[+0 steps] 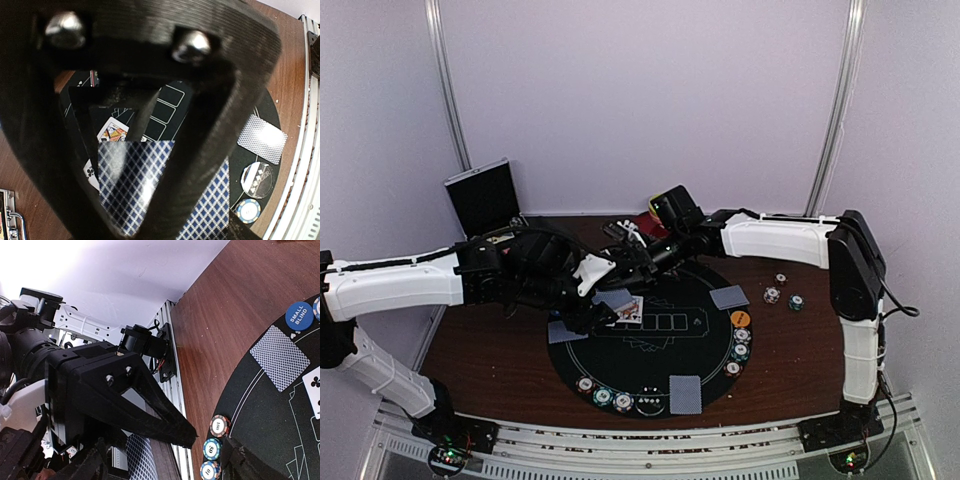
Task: Distribute texas hold em gaming equipment
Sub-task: Pick up the poker card from the face-down deck piles.
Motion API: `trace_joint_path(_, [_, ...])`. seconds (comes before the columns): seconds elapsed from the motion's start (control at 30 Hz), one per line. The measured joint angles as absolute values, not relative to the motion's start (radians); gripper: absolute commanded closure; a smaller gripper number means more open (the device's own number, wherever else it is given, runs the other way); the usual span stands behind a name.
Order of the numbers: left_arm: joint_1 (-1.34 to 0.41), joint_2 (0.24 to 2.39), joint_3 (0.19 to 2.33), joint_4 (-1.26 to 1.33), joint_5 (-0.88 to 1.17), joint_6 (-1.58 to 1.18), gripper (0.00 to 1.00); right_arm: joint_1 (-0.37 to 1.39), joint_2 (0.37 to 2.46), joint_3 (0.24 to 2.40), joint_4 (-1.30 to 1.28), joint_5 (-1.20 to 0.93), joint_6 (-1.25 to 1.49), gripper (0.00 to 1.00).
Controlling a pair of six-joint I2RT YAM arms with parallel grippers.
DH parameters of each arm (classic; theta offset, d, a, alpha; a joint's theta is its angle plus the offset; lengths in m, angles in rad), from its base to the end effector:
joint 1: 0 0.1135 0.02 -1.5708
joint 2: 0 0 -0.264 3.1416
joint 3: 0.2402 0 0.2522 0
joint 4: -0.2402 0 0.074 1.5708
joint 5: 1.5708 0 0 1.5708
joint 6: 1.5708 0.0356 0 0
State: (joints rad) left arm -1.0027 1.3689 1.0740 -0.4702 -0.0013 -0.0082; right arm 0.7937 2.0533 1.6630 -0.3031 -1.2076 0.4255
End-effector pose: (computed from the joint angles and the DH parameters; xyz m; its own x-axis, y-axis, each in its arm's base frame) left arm 0.1603 -0.2511 0.2824 -0.3795 0.5794 -0.7213 0.8393 0.5436 -0.0050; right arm 0.2978 0.3502 0.2543 -0.7209 -0.5238 -0.4539 -0.5049 -0.0518 0.8616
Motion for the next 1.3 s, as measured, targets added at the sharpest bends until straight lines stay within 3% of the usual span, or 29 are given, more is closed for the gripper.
trace_joint_path(0.33, [-1.003, 1.369, 1.074, -0.470, -0.001, -0.008, 0.37, 0.807, 2.063, 1.670, -0.321, -1.199, 0.421, 0.24])
trace_joint_path(0.9, [-1.003, 1.367, 1.071, -0.474, -0.005, -0.007, 0.37, 0.806, 2.087, 1.670, -0.389, -1.182, 0.349, 0.47])
trace_joint_path(1.3, [-1.008, 1.367, 1.052, -0.493, -0.029, -0.004, 0.37, 0.767, 2.083, 1.671, -0.500, -1.170, 0.240, 0.49])
